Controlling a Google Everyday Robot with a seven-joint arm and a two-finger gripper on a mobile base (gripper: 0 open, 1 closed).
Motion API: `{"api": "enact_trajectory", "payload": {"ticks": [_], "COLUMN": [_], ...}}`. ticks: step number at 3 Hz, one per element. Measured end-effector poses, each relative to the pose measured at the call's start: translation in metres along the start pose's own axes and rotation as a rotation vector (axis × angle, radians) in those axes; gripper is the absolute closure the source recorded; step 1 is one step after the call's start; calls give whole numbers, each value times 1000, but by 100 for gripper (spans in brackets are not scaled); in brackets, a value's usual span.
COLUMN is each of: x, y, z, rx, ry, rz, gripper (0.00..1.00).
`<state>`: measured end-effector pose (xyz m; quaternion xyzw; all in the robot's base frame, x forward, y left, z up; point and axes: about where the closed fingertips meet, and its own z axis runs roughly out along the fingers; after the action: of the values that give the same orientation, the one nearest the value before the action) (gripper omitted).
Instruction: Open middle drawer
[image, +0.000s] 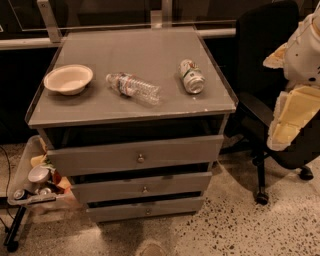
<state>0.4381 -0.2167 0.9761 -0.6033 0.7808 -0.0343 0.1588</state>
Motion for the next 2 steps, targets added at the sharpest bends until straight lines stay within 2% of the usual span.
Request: {"api": "enact_trajectory", "payload": {"ticks": [1,2], "x": [0,-10], "y": [0,7], "z": [0,14], "rx": [0,13], "ry": [0,7], "rz": [0,1], "gripper": [0,0]}}
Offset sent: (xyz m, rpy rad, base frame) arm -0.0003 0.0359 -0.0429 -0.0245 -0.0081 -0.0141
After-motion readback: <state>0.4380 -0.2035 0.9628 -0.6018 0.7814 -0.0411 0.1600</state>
